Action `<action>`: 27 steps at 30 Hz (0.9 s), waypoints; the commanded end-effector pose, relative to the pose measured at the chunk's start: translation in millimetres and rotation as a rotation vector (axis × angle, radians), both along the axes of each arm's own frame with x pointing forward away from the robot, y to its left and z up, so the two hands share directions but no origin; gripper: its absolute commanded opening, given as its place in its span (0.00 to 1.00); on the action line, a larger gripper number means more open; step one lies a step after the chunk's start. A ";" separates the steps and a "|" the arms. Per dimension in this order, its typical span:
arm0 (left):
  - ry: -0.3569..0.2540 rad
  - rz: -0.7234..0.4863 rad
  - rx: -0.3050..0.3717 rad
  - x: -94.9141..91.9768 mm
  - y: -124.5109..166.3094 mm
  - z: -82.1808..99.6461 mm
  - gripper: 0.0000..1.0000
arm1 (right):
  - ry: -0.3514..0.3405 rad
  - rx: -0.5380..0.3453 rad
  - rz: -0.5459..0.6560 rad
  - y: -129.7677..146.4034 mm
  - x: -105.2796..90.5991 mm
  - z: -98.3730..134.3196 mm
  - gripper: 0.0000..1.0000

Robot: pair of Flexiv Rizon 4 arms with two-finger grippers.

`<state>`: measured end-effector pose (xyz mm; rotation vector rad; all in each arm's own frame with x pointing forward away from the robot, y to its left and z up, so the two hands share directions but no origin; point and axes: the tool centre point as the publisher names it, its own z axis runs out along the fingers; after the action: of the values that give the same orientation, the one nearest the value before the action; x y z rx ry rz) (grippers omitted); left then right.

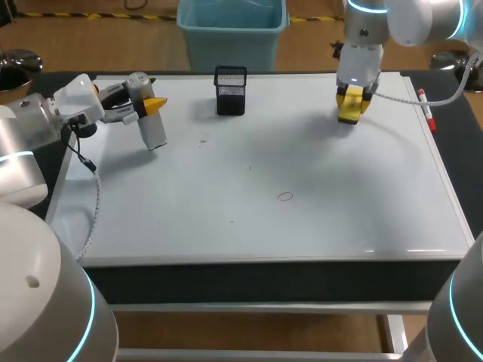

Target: Pick up the inspection probe, press it on each red-marked spot on the whiteboard one by one, put down the probe, pick up the eraser, and wipe off all the red marks.

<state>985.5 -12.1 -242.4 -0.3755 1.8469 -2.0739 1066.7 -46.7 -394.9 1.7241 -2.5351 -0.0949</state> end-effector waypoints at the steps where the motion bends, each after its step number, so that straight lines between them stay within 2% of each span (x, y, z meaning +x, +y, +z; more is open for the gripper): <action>1: 0.000 0.000 0.000 0.2 0.3 0.9 0.00 | -0.046 0.001 0.050 17.0 -48.6 11.2 0.00; 12: 0.000 0.000 0.000 0.2 0.3 0.9 0.00 | -0.046 0.046 0.225 74.5 -146.9 21.1 0.00; 20: 0.000 0.000 0.000 0.2 0.3 0.9 0.00 | -0.067 0.021 0.298 121.1 -200.0 15.1 0.00; 27: 0.000 0.000 0.000 0.2 0.3 0.9 0.00 | -0.048 0.045 0.310 156.9 -238.3 10.8 0.00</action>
<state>985.5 -11.9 -242.4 -0.3759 1.8468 -2.0737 842.3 102.1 -383.6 2.0913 -2.2253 -0.2113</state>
